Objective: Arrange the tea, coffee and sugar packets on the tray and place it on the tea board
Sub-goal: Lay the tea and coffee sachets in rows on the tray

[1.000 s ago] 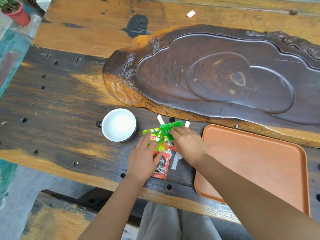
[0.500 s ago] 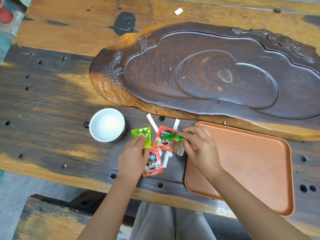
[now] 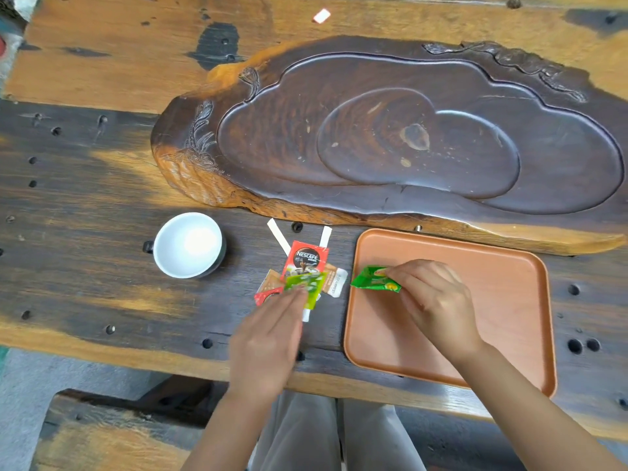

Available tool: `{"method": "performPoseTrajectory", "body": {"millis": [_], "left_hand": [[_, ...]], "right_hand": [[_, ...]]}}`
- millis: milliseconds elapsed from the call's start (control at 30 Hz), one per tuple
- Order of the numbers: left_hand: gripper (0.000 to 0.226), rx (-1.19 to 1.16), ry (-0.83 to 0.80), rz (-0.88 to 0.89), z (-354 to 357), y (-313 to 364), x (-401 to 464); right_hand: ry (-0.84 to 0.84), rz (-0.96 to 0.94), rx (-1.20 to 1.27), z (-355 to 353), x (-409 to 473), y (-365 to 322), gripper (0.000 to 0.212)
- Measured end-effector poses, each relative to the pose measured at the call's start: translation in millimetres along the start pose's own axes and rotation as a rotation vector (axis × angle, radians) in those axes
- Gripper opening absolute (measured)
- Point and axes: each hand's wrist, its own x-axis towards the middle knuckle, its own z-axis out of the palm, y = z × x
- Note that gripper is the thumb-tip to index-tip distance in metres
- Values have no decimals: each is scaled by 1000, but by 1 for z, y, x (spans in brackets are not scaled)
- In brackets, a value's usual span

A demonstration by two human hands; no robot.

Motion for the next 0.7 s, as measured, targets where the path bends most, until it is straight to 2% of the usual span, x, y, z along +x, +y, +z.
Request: {"method": "performPoseTrajectory", "body": {"millis": [133,267,367,533,633,700], "left_hand": [[23,-93,-65,86,28,29,18],[22,-148,-117,136,52,48,25],[21,-150,-209,174,68,56,24],[35,-185,-466,135,73,67,13],[44,-198,-515,93,66,67,7],[46,-169,-566,100,64,66,6]], "right_hand": [[-95,12,-85,-2,-24,27,34],[-236,47,-143,-6,-54,45,28],[-285,115,-121,-11,-67,49,33],[-169,298,-71,-12,-69,41,30],[-95,390,-108,-10,-64,34,32],[-105,408,-126,-5,-61,30,36]]}}
